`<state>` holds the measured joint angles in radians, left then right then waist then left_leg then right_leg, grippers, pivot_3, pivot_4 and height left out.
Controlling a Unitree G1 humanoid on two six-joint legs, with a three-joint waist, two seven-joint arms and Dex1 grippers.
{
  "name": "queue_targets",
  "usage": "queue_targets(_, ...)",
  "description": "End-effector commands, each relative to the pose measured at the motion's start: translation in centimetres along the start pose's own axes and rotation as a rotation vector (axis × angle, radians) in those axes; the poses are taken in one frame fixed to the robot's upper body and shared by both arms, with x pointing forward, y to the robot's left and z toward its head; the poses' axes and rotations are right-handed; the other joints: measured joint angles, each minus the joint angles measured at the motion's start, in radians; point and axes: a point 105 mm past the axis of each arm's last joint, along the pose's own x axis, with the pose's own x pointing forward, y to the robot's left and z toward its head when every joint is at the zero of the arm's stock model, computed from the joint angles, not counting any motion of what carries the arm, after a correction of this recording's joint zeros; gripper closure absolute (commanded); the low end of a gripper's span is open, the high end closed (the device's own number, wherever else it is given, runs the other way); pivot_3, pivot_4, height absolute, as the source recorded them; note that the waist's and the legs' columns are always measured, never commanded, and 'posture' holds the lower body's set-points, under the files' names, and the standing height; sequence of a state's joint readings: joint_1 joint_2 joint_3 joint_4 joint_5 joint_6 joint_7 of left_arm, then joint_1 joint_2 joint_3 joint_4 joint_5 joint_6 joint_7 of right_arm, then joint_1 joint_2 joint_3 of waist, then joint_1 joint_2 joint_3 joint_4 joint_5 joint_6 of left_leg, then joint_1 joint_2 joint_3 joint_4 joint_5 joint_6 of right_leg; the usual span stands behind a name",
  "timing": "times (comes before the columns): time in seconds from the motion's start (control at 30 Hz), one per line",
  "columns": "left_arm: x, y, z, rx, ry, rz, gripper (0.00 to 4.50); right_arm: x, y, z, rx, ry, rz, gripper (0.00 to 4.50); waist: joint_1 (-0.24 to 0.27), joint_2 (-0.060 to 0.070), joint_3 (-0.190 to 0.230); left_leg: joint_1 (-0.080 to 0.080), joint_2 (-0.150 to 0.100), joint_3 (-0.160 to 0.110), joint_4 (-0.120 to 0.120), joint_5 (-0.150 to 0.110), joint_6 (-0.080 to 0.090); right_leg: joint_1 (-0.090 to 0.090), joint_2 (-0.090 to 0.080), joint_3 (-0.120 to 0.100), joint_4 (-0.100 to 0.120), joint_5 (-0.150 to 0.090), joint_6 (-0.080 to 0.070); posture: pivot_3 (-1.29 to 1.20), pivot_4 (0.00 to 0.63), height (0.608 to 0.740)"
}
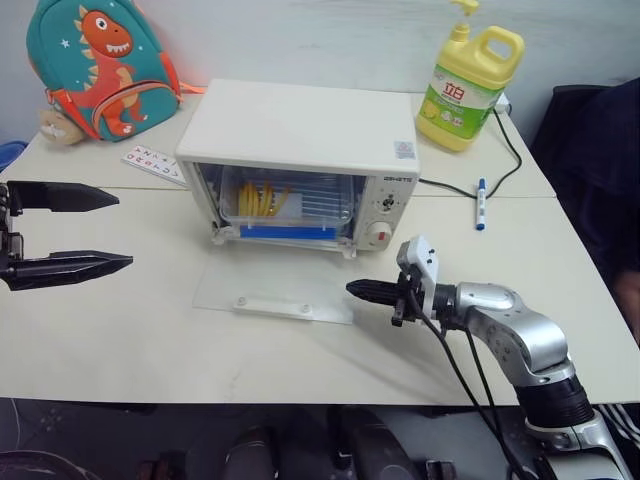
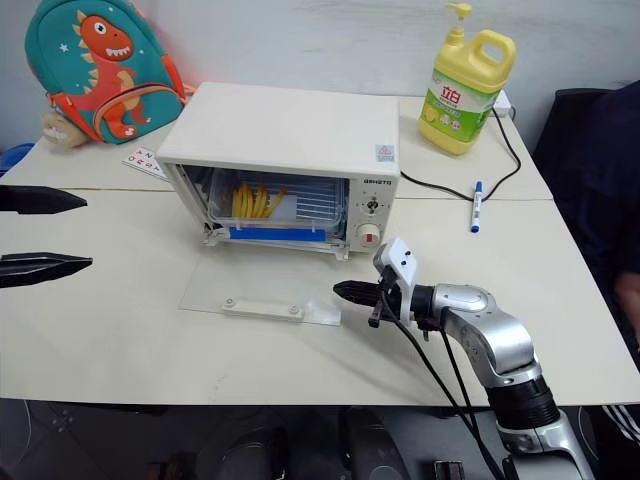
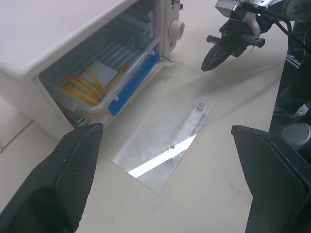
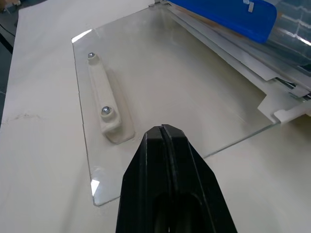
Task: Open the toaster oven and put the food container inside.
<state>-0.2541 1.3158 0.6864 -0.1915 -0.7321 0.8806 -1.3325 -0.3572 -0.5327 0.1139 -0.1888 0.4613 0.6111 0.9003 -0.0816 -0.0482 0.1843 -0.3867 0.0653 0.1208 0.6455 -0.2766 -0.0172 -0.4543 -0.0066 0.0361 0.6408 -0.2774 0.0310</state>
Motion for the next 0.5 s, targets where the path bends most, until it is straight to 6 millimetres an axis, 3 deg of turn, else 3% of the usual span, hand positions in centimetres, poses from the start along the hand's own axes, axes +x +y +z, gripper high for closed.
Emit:
queue_targets(0.03, -0.1, -0.9, 1.5, 0.046, -0.018, -0.032, 0.02, -1.3, -1.0, -1.6, -0.001, 0.044, -0.061, 4.50, 0.003, 0.000, 0.000, -0.001, 0.000, 0.000, 0.000, 0.000, 0.000, 0.000, 0.000, 0.000, 0.000, 0.000, 0.000, 0.00, 0.150, 0.740)
queue_targets(0.17, 0.3, -1.0, 1.3, 0.054, -0.015, -0.045, 0.02, -1.9, -0.8, -2.6, 0.022, 0.061, -0.065, 4.50, 0.002, 0.000, 0.000, -0.001, -0.001, 0.001, 0.000, -0.001, 0.001, 0.000, -0.001, 0.000, -0.001, 0.000, 0.000, 0.00, 0.150, 0.740)
queue_targets(0.3, 0.6, -1.0, 1.4, 0.062, -0.020, -0.053, 0.02, -0.9, 1.0, -3.1, 0.044, 0.052, 0.004, 4.50, -0.004, 0.000, 0.000, 0.001, 0.000, 0.001, 0.001, -0.001, 0.000, 0.000, 0.000, 0.001, 0.002, 0.000, 0.001, 0.00, 0.150, 0.740)
queue_targets(0.5, 0.9, -0.8, 1.5, 0.074, -0.021, -0.057, 0.02, 1.2, 2.8, -0.4, 0.052, -0.057, 0.100, 4.50, -0.004, 0.000, 0.000, 0.002, 0.000, 0.000, 0.002, 0.000, -0.002, 0.000, 0.002, 0.001, 0.005, 0.000, 0.000, 0.00, 0.150, 0.740)
